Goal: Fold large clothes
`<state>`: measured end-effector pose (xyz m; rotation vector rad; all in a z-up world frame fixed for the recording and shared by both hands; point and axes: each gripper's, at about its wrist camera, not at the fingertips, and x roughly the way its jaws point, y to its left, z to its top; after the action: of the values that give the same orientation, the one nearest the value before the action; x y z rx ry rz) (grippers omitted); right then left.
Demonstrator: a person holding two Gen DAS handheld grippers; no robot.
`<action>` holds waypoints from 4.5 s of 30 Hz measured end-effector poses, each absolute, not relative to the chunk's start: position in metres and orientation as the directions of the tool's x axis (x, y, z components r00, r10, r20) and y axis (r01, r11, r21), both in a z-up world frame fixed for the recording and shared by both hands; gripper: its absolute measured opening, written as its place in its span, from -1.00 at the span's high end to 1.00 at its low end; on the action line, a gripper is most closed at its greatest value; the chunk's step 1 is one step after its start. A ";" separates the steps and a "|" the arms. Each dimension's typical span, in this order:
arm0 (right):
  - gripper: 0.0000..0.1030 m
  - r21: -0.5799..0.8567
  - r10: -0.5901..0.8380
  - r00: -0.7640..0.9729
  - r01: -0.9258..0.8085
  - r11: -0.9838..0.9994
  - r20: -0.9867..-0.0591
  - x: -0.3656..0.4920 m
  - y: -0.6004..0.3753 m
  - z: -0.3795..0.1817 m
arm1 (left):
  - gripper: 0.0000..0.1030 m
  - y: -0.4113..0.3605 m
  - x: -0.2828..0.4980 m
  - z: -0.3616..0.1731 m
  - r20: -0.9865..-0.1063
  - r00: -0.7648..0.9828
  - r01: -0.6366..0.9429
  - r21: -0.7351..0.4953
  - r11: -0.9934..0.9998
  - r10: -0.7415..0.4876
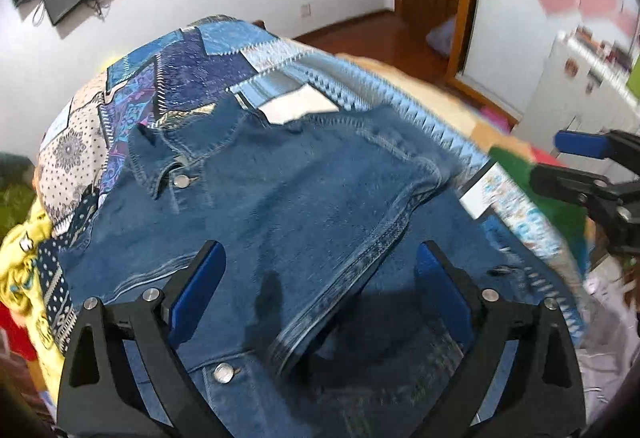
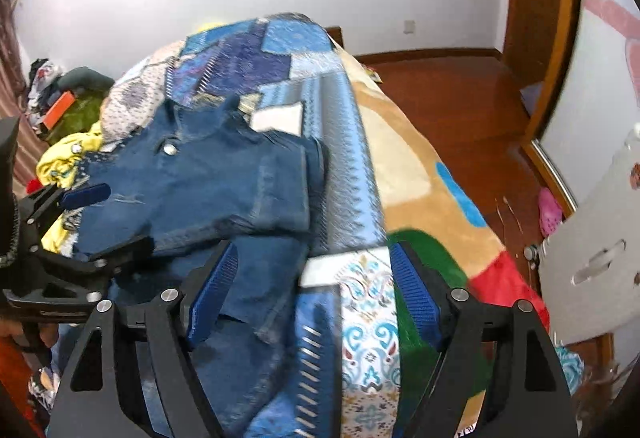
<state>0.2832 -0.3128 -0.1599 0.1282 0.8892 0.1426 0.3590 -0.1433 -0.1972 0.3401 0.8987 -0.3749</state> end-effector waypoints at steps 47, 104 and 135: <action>-0.63 0.152 0.210 0.439 -0.163 0.975 -0.874 0.321 -0.231 -0.203 | 0.78 0.083 0.393 -0.138 -0.651 0.719 0.122 -0.227 0.966 -0.244; -0.68 0.363 0.374 0.375 -0.102 0.926 -0.848 0.184 -0.253 -0.211 | -0.68 0.236 0.183 -0.301 -0.874 0.369 -0.249 -0.421 0.872 -0.317; 0.82 0.467 0.581 0.482 -0.345 0.814 -0.656 0.202 -0.223 -0.151 | 0.81 0.195 0.198 -0.175 -0.724 0.613 -0.046 -0.433 0.900 -0.317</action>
<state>0.2019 -0.2228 -0.1507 0.2884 0.9059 0.5740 0.1977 0.1950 -0.1752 -0.4373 0.9052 -0.1616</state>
